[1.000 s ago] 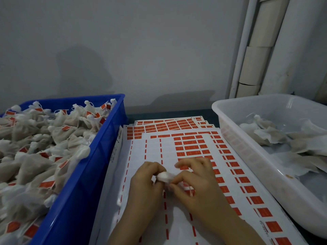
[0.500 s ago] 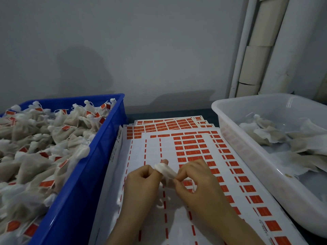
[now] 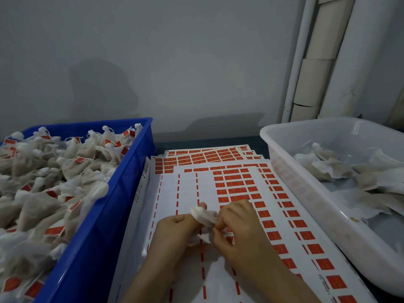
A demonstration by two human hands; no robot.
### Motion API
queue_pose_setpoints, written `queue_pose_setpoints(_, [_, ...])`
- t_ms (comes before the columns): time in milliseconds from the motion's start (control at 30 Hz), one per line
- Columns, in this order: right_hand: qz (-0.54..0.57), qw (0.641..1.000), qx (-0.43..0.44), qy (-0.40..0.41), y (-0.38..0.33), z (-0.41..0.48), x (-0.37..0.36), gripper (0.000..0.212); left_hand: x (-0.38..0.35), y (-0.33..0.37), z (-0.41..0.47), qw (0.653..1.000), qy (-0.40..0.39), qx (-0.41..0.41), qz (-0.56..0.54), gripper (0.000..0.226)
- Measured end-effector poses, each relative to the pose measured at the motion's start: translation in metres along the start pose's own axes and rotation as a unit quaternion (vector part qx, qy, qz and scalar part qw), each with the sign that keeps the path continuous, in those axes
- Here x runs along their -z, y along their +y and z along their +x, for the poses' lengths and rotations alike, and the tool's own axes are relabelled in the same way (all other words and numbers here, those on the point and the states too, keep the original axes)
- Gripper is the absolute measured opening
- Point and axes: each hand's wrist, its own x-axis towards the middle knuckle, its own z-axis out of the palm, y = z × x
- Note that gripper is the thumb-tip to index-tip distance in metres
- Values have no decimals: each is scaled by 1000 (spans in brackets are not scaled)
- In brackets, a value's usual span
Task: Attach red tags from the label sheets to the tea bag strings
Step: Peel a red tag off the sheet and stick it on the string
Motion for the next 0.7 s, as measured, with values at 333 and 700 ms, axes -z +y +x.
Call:
queue_pose_setpoints(333, [-31, 999, 16, -12, -1, -1, -5, 11, -3, 4, -8, 990, -75, 32, -111, 29])
queue_pose_setpoints(700, [-81, 994, 74, -9, -3, -3, -4, 19, -7, 4, -10, 983, -67, -43, -168, 52])
